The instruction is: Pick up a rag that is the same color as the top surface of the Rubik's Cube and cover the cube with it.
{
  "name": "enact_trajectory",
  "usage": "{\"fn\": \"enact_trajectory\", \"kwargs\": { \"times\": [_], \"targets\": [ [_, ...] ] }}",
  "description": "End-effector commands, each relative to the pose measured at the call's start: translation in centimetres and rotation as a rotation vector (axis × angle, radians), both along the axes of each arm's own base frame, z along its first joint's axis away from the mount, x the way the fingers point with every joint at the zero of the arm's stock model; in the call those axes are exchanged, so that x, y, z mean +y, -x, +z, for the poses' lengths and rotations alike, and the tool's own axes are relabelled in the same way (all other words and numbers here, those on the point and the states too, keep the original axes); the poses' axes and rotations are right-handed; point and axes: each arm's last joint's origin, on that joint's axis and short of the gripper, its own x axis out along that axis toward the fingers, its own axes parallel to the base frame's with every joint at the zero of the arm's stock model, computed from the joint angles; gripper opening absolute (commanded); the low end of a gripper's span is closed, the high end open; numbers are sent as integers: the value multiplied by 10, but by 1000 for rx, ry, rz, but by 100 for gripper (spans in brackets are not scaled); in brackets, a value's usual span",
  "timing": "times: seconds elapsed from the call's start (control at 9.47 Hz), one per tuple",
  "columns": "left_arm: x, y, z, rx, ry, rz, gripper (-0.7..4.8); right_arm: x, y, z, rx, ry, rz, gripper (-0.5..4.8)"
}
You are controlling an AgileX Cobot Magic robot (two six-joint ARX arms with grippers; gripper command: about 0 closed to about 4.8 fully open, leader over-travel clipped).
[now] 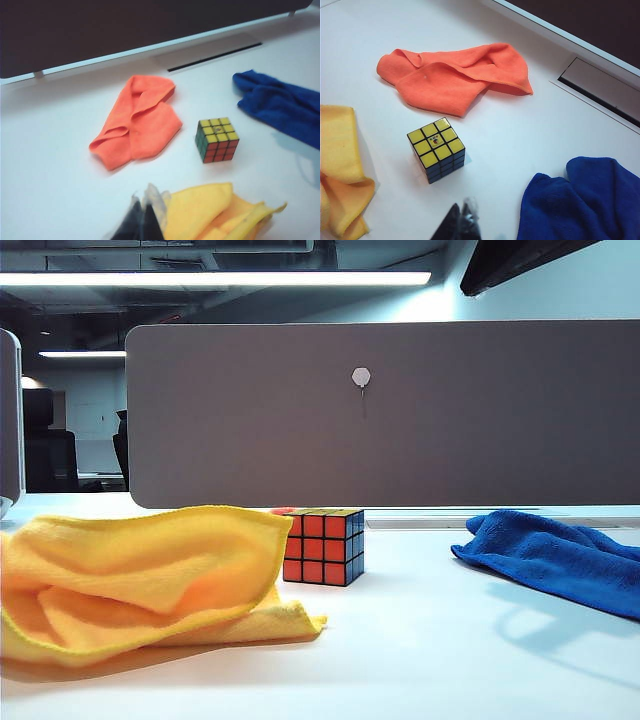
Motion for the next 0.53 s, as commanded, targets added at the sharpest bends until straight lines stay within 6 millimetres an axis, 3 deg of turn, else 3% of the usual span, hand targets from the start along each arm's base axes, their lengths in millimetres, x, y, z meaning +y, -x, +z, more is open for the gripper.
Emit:
{"fn": "enact_trajectory", "kwargs": {
  "times": [0.11,0.32,0.53],
  "targets": [
    [-8,-14,8,-41,35,-68,-5,1,1,4,-17,-22,10,-5],
    [-15,-26,3,19,24,-107,-5,1,1,4,-17,-22,9,-5],
    [-33,-50,-8,119,-33,-139,-5,1,1,4,-16,-22,9,-5]
  ]
}}
